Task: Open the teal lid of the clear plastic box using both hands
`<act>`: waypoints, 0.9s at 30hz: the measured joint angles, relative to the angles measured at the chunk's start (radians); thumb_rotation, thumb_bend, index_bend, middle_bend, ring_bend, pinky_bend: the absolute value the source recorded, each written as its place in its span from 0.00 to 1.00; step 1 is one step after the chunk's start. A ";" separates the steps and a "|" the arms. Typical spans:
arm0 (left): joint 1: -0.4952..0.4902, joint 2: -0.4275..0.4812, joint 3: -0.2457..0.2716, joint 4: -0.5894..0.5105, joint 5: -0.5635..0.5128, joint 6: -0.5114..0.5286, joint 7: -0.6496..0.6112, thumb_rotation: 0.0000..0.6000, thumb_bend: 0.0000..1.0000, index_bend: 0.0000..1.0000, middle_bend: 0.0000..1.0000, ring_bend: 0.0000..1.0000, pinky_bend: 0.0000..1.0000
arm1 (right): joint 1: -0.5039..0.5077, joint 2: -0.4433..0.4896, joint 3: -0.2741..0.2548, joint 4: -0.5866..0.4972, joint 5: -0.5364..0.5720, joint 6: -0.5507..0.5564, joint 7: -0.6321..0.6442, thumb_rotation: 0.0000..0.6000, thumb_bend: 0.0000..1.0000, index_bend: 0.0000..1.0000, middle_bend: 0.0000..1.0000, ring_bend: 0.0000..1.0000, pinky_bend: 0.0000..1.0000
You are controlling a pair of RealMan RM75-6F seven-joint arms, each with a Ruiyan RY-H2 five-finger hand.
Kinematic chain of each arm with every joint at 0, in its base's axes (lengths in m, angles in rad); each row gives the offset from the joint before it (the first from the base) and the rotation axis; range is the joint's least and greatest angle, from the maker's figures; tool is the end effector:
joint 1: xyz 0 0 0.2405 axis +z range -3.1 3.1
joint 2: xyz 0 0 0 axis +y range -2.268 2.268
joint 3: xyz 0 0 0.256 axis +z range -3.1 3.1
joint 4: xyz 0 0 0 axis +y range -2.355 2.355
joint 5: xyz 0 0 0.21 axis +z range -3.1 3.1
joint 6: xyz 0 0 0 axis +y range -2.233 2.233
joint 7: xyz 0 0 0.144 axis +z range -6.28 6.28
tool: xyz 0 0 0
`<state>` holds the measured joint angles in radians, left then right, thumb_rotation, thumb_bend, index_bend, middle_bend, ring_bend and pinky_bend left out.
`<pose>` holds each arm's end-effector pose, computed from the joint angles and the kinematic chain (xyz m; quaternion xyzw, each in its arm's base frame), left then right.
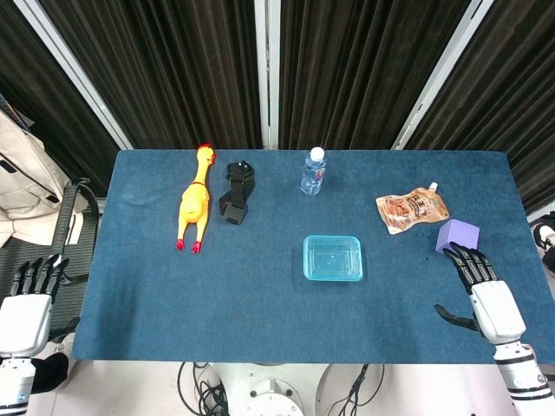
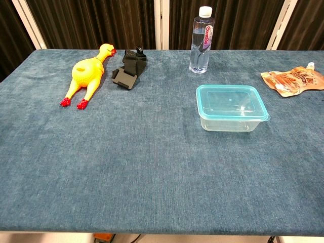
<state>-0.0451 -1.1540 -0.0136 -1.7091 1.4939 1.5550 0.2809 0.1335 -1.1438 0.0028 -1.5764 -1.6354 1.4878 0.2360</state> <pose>-0.2954 0.1599 0.1449 -0.6078 -0.3484 -0.3375 0.6287 -0.2932 -0.1845 0.1406 0.6068 -0.4261 0.4680 0.4809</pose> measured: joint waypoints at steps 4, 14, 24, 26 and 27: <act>-0.007 -0.004 -0.005 0.010 -0.012 -0.022 -0.004 1.00 0.00 0.10 0.03 0.00 0.00 | 0.005 -0.003 0.003 -0.005 0.006 -0.012 -0.010 1.00 0.09 0.00 0.00 0.00 0.00; -0.018 -0.018 -0.013 0.020 -0.011 -0.036 -0.002 1.00 0.00 0.10 0.03 0.00 0.00 | 0.044 -0.018 0.017 -0.001 0.017 -0.074 -0.023 1.00 0.10 0.00 0.00 0.00 0.00; -0.037 -0.043 -0.020 0.029 -0.008 -0.060 -0.003 1.00 0.00 0.10 0.03 0.00 0.00 | 0.201 -0.117 0.072 0.088 0.093 -0.315 -0.094 1.00 0.10 0.00 0.00 0.00 0.00; -0.041 -0.048 -0.021 0.032 -0.011 -0.068 -0.004 1.00 0.00 0.10 0.03 0.00 0.00 | 0.233 -0.145 0.082 0.119 0.112 -0.363 -0.110 1.00 0.11 0.00 0.00 0.00 0.00; -0.044 -0.051 -0.022 0.034 -0.015 -0.073 -0.004 1.00 0.00 0.10 0.03 0.00 0.00 | 0.255 -0.164 0.089 0.144 0.125 -0.391 -0.125 1.00 0.11 0.00 0.00 0.00 0.00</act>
<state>-0.0886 -1.2049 -0.0355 -1.6747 1.4786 1.4819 0.2766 0.3889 -1.3082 0.0917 -1.4328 -1.5108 1.0968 0.1113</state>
